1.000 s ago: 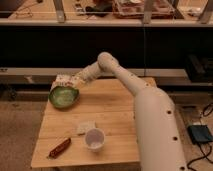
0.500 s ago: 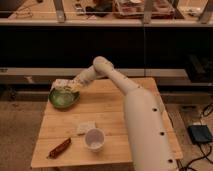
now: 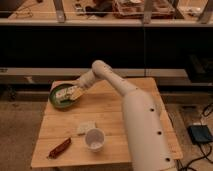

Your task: Place the bottle in the ceramic bowl

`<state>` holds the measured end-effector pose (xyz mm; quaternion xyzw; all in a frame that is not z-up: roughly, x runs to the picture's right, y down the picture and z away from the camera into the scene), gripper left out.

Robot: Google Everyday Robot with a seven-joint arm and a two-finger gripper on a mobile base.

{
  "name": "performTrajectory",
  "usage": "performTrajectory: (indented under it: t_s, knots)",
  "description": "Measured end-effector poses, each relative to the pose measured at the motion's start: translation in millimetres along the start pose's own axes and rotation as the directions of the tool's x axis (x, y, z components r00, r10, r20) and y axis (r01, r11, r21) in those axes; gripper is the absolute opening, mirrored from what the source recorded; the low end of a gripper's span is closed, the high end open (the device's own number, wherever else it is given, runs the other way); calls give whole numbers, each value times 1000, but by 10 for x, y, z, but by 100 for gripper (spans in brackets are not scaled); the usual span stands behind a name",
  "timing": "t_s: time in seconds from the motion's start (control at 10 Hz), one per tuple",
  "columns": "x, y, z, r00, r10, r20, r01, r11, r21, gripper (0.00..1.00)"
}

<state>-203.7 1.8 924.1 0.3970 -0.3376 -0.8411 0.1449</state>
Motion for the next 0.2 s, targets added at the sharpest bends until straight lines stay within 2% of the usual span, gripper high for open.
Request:
performTrajectory:
  t_s: [0.2]
  knots:
    - [-9, 3, -8, 1000, 1, 0, -1, 1000, -1, 80]
